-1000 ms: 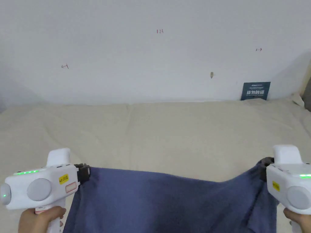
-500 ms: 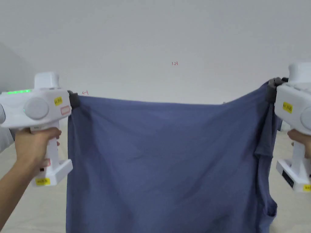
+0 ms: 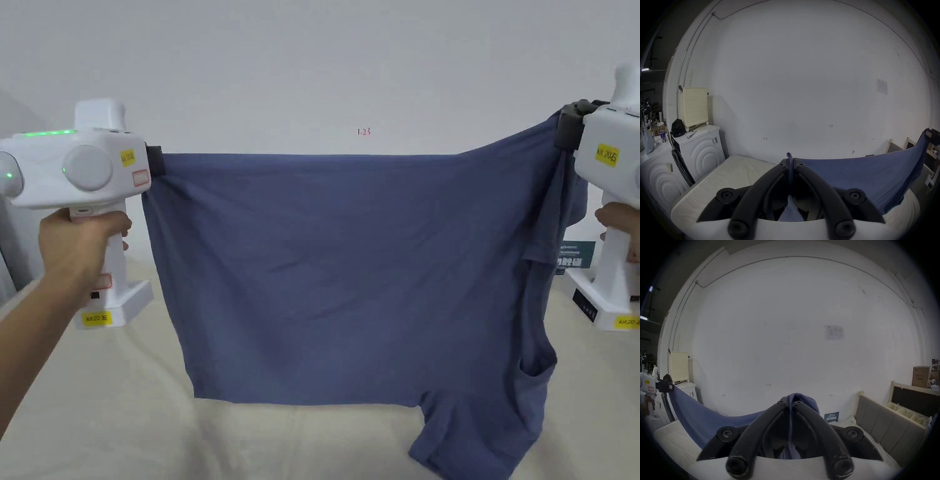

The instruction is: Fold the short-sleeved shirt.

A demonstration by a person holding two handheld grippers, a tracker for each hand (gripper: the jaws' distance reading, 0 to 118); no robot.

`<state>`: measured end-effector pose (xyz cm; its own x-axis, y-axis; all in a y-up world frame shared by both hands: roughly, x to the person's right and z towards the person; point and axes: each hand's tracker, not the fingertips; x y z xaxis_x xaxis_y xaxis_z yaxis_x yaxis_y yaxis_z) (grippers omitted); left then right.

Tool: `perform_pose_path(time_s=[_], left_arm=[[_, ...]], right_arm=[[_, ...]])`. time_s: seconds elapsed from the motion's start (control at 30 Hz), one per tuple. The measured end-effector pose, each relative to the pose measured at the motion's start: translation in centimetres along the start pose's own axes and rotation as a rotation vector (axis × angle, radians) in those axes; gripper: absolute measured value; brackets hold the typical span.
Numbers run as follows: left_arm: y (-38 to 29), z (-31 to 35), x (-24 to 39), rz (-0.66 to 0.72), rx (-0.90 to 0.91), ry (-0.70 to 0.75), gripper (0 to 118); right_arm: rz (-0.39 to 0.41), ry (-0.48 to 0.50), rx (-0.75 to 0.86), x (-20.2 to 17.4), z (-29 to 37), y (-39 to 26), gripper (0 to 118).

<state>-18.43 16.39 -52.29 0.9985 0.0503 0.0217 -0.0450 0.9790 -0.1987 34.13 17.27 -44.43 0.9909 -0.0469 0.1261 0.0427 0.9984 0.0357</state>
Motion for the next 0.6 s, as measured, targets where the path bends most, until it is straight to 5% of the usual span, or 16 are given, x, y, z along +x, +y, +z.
perform_pose_path(time_s=[0.37, 0.6], left_arm=[[-14.9, -4.6, -0.9, 0.024, -0.216, -0.012, 4], [-23.7, 0.5, -2.9, 0.069, -0.339, -0.027, 4]], right_arm=[[-0.057, 0.008, -0.253, 3.1, -3.5, -16.5, 2], [-0.056, 0.053, -0.388, 4.1, 2.6, -24.9, 2]])
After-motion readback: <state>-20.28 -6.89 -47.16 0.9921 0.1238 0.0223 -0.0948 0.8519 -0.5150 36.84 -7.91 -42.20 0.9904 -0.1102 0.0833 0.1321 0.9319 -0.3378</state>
